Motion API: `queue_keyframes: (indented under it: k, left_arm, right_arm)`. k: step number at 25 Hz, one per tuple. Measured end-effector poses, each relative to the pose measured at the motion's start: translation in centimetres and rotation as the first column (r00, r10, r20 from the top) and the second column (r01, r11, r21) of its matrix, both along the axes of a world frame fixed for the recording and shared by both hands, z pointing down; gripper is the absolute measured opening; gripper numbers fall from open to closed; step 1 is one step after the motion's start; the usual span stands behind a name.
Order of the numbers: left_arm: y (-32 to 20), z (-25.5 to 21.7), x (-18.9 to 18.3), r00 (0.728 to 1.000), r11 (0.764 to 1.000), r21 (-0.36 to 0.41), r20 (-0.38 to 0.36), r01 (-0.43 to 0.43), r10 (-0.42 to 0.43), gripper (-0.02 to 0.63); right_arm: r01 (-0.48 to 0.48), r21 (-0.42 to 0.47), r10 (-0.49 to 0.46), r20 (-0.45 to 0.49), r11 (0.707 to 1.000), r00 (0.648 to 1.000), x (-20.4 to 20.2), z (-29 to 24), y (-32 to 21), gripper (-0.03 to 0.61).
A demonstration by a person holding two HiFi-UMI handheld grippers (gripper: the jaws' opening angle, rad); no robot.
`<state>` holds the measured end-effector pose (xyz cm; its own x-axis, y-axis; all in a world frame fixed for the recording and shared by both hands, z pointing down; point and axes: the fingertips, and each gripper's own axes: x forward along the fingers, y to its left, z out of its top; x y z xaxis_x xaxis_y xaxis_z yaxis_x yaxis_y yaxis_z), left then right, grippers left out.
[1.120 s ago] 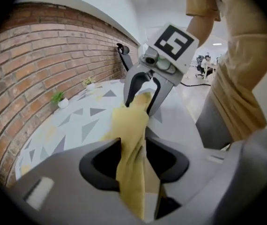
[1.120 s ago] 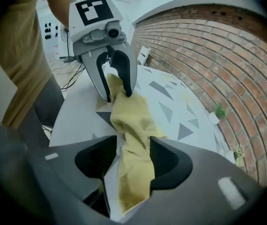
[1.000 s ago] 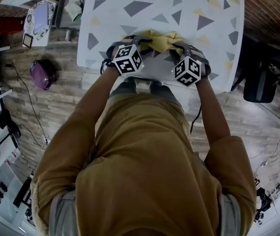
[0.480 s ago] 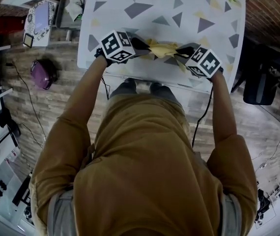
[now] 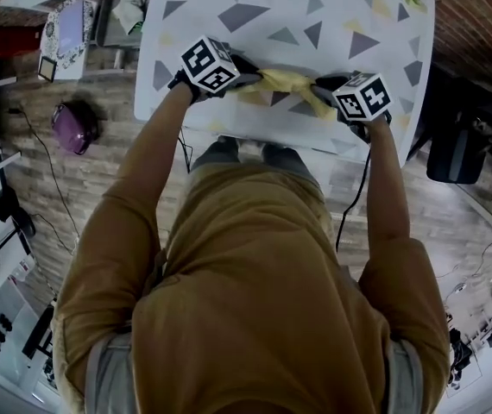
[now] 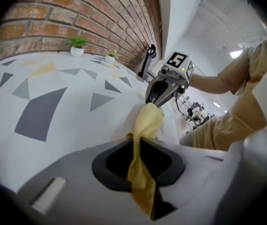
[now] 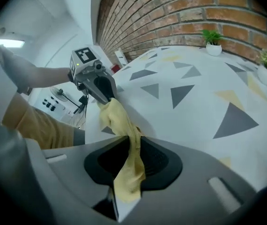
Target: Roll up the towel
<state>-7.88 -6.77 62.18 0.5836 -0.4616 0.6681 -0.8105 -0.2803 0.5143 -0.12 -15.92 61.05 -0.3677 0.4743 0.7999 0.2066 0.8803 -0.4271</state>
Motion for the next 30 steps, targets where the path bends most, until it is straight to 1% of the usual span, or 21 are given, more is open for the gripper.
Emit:
queue_keyframes:
  k: [2,4,5,6,9,12,15,16,18,19,20,22,23,24,25,26,27,28,29,30]
  left_arm:
    - [0.2,0.8,0.0,0.993,0.999,0.017,0.104,-0.05,0.048,0.099]
    - [0.3,1.1,-0.1,0.979,0.995,0.059,0.196,-0.075,0.062,0.106]
    - [0.3,1.0,-0.2,0.97,0.994,0.083,0.236,-0.076,0.054,0.119]
    - [0.4,0.7,-0.3,0.961,0.992,0.107,0.273,-0.073,0.041,0.148]
    - [0.9,0.0,-1.0,0.933,0.985,0.16,0.36,-0.058,-0.003,0.155]
    - [1.3,0.0,-1.7,0.919,0.982,0.19,0.389,-0.015,-0.061,0.155]
    - [1.6,0.0,-1.9,0.91,0.979,0.204,0.405,0.009,-0.093,0.155]
    - [1.6,-0.4,-2.2,0.905,0.974,0.224,0.407,0.033,-0.124,0.155]
    - [1.6,-1.8,-3.2,0.89,0.954,0.278,0.401,0.109,-0.218,0.155]
    - [1.8,-2.6,-3.8,0.875,0.943,0.301,0.407,0.144,-0.263,0.155]
    - [2.2,-3.2,-4.3,0.854,0.933,0.318,0.425,0.171,-0.301,0.155]
    - [3.1,-4.4,-4.8,0.801,0.918,0.334,0.479,0.213,-0.36,0.155]
    - [3.5,-4.9,-4.8,0.777,0.911,0.339,0.499,0.234,-0.385,0.155]
    - [3.8,-5.4,-4.6,0.759,0.903,0.347,0.507,0.253,-0.408,0.155]
    - [3.8,-5.7,-4.2,0.75,0.895,0.357,0.505,0.268,-0.427,0.155]
    - [3.5,-6.1,-3.5,0.751,0.887,0.369,0.491,0.279,-0.441,0.155]
    - [2.8,-6.4,-2.6,0.764,0.88,0.385,0.467,0.277,-0.445,0.154]
    - [1.8,-6.6,-1.1,0.788,0.88,0.401,0.441,0.256,-0.43,0.153]
    - [0.5,-6.7,0.8,0.815,0.887,0.411,0.427,0.211,-0.392,0.153]
    - [-0.7,-6.4,2.6,0.836,0.897,0.414,0.431,0.152,-0.341,0.153]
  right_arm:
    - [-0.006,0.039,0.006,0.004,0.999,1.0,0.1,0.5,0.0,0.06]
    - [-0.003,0.089,0.001,0.022,0.996,1.0,0.0,0.9,0.1,0.06]
    - [0.0,0.113,-0.003,0.033,0.994,0.999,0.0,1.0,0.0,0.06]
    - [0.003,0.138,-0.009,0.044,0.99,0.999,0.1,0.9,-0.2,0.061]
    - [0.03,0.214,-0.046,0.072,0.976,0.996,0.3,0.6,-0.7,0.081]
    - [0.054,0.264,-0.078,0.083,0.963,0.993,0.2,0.6,-0.8,0.094]
    - [0.068,0.309,-0.105,0.105,0.948,0.989,0.0,0.1,-0.7,0.094]
    - [0.059,0.324,-0.104,0.122,0.944,0.987,-0.1,-0.5,-0.9,0.095]
    - [0.018,0.359,-0.084,0.168,0.933,0.982,-0.1,-2.3,-1.6,0.094]
    - [-0.008,0.386,-0.072,0.194,0.923,0.978,-0.1,-3.3,-2.1,0.094]
    - [-0.039,0.414,-0.06,0.222,0.909,0.973,0.0,-4.2,-2.5,0.094]
    - [-0.101,0.451,-0.031,0.276,0.887,0.961,0.2,-5.9,-2.6,0.094]
    - [-0.126,0.455,-0.017,0.297,0.881,0.955,0.4,-6.4,-2.0,0.094]
    - [-0.143,0.452,-0.006,0.314,0.881,0.95,0.5,-6.7,-1.0,0.094]
    - [-0.154,0.444,0.002,0.325,0.883,0.946,0.7,-6.5,0.2,0.094]
    - [-0.161,0.432,0.009,0.332,0.888,0.943,0.9,-6.2,1.6,0.094]
    - [-0.167,0.416,0.018,0.338,0.894,0.941,0.9,-5.6,2.9,0.094]
    - [-0.174,0.404,0.028,0.342,0.898,0.939,0.9,-4.7,4.0,0.094]
    - [-0.182,0.404,0.037,0.342,0.896,0.939,0.9,-3.7,4.6,0.094]
    - [-0.191,0.416,0.046,0.335,0.889,0.941,1.0,-2.8,4.7,0.092]
